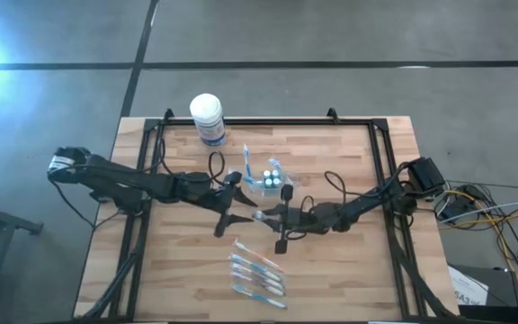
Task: Pick & Place toothbrushing station
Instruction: Put the blue toothbrush in the transparent organizer
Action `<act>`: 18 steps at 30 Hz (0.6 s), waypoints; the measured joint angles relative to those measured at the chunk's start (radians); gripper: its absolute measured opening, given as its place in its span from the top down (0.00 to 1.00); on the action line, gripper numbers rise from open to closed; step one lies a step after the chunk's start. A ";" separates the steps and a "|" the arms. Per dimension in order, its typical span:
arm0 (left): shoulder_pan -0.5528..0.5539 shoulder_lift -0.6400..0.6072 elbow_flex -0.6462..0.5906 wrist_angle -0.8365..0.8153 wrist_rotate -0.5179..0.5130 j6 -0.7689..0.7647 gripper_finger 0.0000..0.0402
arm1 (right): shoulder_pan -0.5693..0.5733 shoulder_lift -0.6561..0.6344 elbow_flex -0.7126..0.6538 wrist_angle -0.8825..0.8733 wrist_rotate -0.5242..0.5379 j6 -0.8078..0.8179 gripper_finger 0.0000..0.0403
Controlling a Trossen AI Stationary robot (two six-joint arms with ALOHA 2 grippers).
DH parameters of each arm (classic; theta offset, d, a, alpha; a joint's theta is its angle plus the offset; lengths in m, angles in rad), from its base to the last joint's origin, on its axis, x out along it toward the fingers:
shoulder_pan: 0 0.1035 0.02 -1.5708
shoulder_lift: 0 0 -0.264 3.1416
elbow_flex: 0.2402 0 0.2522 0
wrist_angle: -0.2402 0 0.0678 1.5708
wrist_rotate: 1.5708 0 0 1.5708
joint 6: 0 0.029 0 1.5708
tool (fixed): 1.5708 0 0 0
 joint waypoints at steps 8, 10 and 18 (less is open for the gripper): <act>0.000 0.002 0.000 0.001 0.008 0.000 0.83 | 0.000 0.000 0.000 0.002 0.001 0.004 0.96; -0.001 0.002 0.000 0.000 0.011 0.007 0.92 | -0.001 0.000 -0.001 0.003 0.004 0.012 0.96; -0.001 0.002 0.000 -0.002 0.011 0.022 0.92 | -0.001 0.000 -0.001 0.002 0.003 0.044 0.93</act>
